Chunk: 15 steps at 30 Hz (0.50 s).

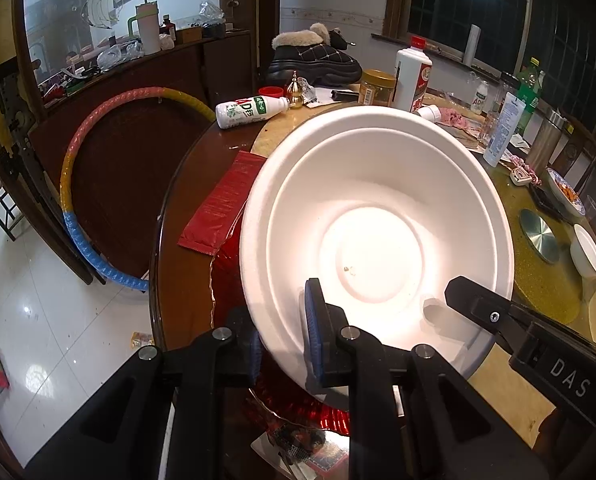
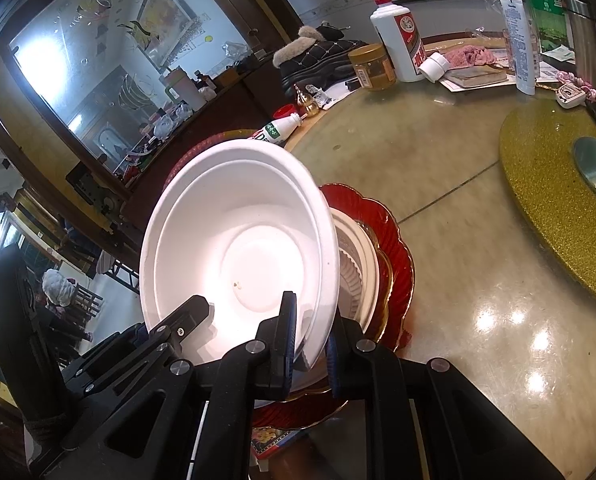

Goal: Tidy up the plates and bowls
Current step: 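Carry the white foam bowl with both grippers over the red plate stack, then lower the white bowl onto the beige bowl and open both grippers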

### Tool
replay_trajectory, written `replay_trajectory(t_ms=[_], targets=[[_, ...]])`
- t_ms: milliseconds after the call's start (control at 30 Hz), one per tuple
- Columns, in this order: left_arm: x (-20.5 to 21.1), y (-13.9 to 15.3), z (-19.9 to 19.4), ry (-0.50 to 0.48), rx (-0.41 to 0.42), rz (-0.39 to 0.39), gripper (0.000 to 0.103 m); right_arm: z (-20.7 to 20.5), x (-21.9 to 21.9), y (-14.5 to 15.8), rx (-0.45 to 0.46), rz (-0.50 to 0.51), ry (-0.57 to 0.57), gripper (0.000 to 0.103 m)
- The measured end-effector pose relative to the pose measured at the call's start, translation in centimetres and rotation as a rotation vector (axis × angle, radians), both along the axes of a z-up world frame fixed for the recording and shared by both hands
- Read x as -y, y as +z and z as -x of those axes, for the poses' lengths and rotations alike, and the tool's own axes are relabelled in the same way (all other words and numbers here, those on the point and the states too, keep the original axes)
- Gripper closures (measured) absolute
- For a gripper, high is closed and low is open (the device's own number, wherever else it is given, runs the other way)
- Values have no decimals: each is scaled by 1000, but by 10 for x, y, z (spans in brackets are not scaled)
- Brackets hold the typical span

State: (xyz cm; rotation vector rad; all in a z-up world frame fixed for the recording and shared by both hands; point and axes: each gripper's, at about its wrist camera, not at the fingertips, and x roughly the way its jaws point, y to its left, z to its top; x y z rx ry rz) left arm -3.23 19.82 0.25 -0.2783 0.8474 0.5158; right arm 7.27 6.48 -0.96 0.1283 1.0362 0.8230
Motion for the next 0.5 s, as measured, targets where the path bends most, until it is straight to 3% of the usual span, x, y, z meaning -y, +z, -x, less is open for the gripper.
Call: replay_trajectory(t_ms=[500], targets=[[-2, 9, -1, -28, -5, 16, 87, 2, 3, 7, 11, -4, -4, 88]])
